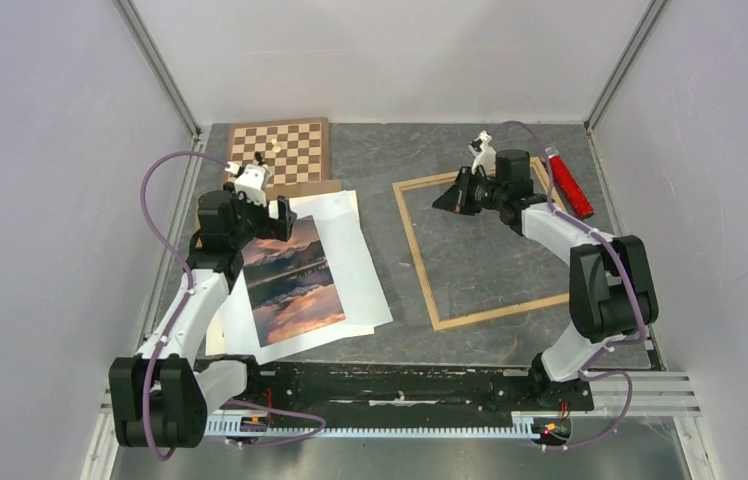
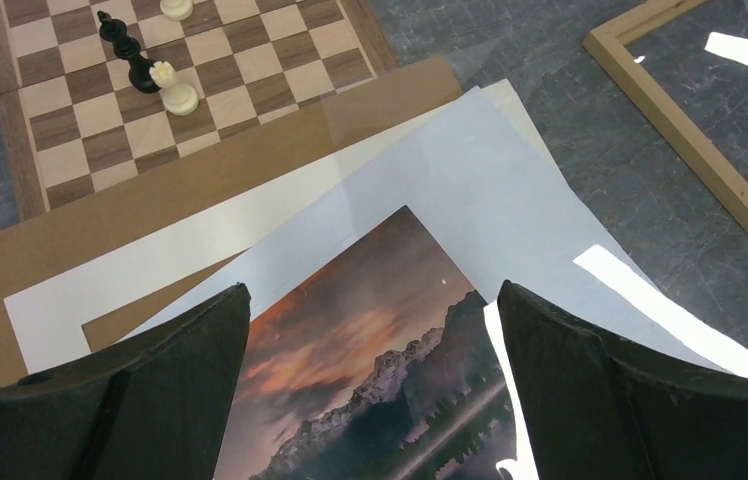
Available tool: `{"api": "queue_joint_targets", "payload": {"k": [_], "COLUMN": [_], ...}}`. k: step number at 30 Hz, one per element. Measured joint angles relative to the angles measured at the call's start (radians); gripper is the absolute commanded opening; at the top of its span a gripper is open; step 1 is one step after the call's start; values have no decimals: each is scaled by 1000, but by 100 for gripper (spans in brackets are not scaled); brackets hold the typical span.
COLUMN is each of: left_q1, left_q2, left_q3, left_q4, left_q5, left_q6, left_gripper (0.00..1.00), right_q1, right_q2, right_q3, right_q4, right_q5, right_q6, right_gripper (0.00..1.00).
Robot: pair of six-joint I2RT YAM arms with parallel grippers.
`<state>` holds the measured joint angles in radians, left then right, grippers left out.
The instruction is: Put the photo into the frame
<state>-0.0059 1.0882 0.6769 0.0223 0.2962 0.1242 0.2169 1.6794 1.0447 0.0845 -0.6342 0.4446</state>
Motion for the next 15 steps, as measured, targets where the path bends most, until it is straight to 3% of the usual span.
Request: {"api": "queue_joint_targets", "payload": {"k": [8,15], "left_q1": [0,-1], "left_q2": [64,89], "left_q3": [0,0], "left_q4": [42,64], "left_q5": [58,96], "left_q6": [0,0], "left_gripper": [100,100], "right_q1": [-110,-220], "right_q2": [-71,-74], "right_q3": [-44,13], "right_q4": [-147,-315], "right_q5": [-20,-19], "right_q6": [-144,-282], "right_gripper": [0,0]}}
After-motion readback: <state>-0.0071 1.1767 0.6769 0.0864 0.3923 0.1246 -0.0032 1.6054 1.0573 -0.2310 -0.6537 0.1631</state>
